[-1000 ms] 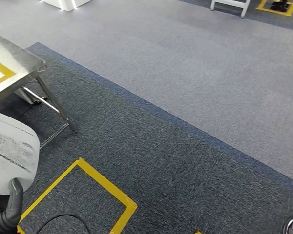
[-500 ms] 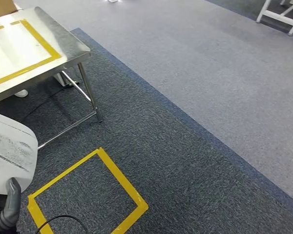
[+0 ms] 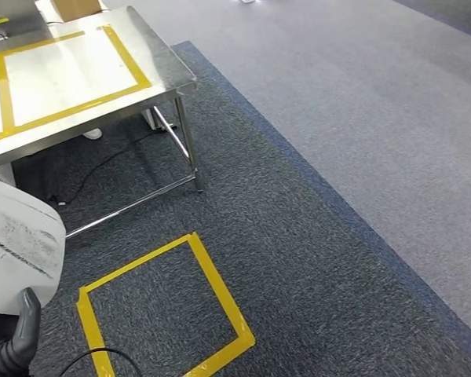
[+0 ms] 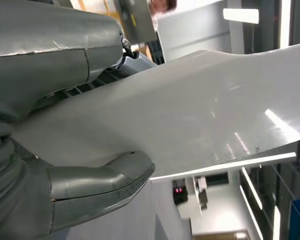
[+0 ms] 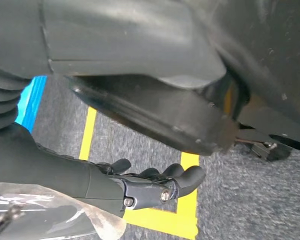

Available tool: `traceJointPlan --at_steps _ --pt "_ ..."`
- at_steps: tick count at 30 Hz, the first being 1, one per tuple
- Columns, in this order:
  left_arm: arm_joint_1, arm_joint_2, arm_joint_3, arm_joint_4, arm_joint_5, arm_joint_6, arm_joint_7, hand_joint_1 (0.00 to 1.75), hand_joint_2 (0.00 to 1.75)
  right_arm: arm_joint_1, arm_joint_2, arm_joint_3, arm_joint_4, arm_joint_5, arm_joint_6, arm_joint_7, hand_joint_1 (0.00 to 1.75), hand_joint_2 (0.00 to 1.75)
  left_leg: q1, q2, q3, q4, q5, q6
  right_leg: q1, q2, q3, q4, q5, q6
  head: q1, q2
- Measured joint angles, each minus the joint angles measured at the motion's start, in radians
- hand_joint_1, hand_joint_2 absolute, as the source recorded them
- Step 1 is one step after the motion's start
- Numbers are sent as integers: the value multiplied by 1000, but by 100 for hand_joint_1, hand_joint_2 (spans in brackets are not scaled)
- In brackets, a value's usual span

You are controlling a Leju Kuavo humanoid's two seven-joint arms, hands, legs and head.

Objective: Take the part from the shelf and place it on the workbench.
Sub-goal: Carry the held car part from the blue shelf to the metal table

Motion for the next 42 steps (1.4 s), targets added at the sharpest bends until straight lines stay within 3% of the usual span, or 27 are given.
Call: traceJointPlan --at_steps 2,3,4,5,7,9,10,12,14,16,17,18,19,21,23,25,27,29,31,33,34,35,37,38,40,42 --pt "-1 1 0 0 -2 2 1 175 175 3 0 0 0 -1 0 0 0 175 3 35 -63 126 -52 -7 3 -33 5 0 -6 -4 -2 0" --pt "-1 2 0 0 -2 3 1 175 175 3 0 0 0 -1 1 0 0 175 4 41 -80 158 -56 -8 4 -49 8 0 -10 -4 -3 0" --pt "0 2 0 0 -3 4 1 175 175 3 0 0 1 -1 1 0 0 175 5 44 -79 153 -39 -9 4 -64 12 0 -13 -4 -3 0" --pt "0 3 0 0 -4 4 2 175 175 2 0 0 1 -1 2 0 0 175 4 50 -58 109 -7 -6 5 -78 17 0 -17 -2 -3 0" --pt "-2 4 0 0 -6 5 3 175 175 1 0 0 1 -2 3 0 0 175 -3 91 10 -27 57 6 8 -101 27 0 -26 3 -3 0" --pt "-4 4 -1 0 -9 5 5 175 175 0 0 0 1 -2 8 0 0 175 -13 124 47 -103 73 23 13 -122 32 -1 -36 14 -2 0" --pt "-4 4 -1 0 -10 6 6 175 175 0 0 0 1 -3 13 1 0 175 -17 122 49 -108 66 30 14 -132 34 -3 -40 20 -2 0" --pt "-2 5 -2 0 -11 9 7 175 175 -4 0 0 0 -6 24 4 0 175 -13 96 52 -116 68 42 14 -144 50 -7 -48 31 -3 0" --pt "-4 7 -3 0 -11 11 9 175 175 -7 0 0 0 -7 32 7 0 175 -6 73 59 -127 74 52 13 -99 39 35 -76 41 3 0" --pt "-6 7 -6 1 -10 12 11 175 175 -6 0 -1 0 -8 35 8 0 175 -2 51 60 -131 75 59 10 -38 -27 155 -131 46 10 0" --pt "-7 7 -7 1 -10 12 11 175 175 -6 0 -1 0 -9 35 6 0 175 -1 38 60 -130 74 60 9 -26 -65 221 -153 48 12 0" --pt "-7 7 -7 2 -10 13 12 175 175 -7 0 -1 0 -9 35 5 0 175 -2 25 61 -130 73 61 10 -22 -93 262 -157 49 13 0" --pt "-7 8 -8 2 -9 13 12 175 175 -9 -1 -2 0 -9 35 5 0 175 -2 11 63 -129 71 61 10 -20 -104 268 -139 50 13 0" --pt "-7 9 -11 3 -7 14 12 175 175 -11 -1 -2 0 -8 34 7 0 175 -1 -20 70 -128 67 57 8 -5 -74 170 -55 48 14 0" --pt "-8 9 -14 3 -4 14 12 175 175 -7 -1 -2 1 -7 33 9 0 175 0 -48 69 -122 62 48 2 43 -28 50 -2 43 14 0" --pt "-9 10 -16 3 -2 15 12 175 175 -4 -1 -2 2 -6 33 10 0 175 2 -71 61 -119 63 36 1 70 -5 7 -3 35 13 0" --pt "-8 10 -17 3 -1 15 12 175 175 -5 -1 -2 1 -6 33 10 0 175 6 -87 54 -118 65 24 2 50 3 0 -3 25 13 0" --pt "-9 11 -17 3 -3 17 10 175 175 -6 0 -3 1 -6 34 10 0 175 4 -47 38 -85 45 15 -1 23 12 -9 -3 13 8 0" --pt "-13 12 -18 3 -4 20 8 175 175 -4 0 -3 1 -6 36 10 0 175 2 18 -14 23 -5 6 -1 -7 21 -14 -7 4 3 0" --pt "-14 12 -20 4 -6 22 5 175 175 0 -1 -3 1 -6 34 10 0 175 5 41 -78 145 -47 1 1 -37 27 -14 -13 0 3 0" --pt "-14 12 -20 4 -6 23 3 175 175 1 -1 -3 2 -5 29 10 0 175 6 43 -92 168 -43 0 2 -47 30 -14 -16 1 3 0" --pt "-13 12 -20 5 -6 24 0 175 175 1 -2 -4 2 -3 22 10 0 175 7 44 -86 153 -21 0 2 -56 34 -14 -20 2 3 0" --pt "-13 12 -20 5 -4 27 -5 175 175 0 -2 -4 2 -2 4 10 0 175 8 49 -26 33 53 4 1 -66 41 -14 -28 8 3 0" --pt "-13 12 -20 5 -4 28 -7 175 175 -1 -2 -4 1 -3 -4 10 0 175 6 54 7 -31 73 7 3 -69 43 -13 -34 13 2 0" --pt "-11 12 -21 5 -4 30 -10 175 175 -2 -1 -4 1 -6 -13 10 0 175 2 62 41 -100 73 18 7 -72 46 -12 -40 26 3 0" --pt "-8 12 -20 5 -4 32 -13 175 175 -3 -1 -4 1 -8 -14 11 0 175 1 59 43 -110 58 35 9 -74 57 -7 -36 42 6 0"
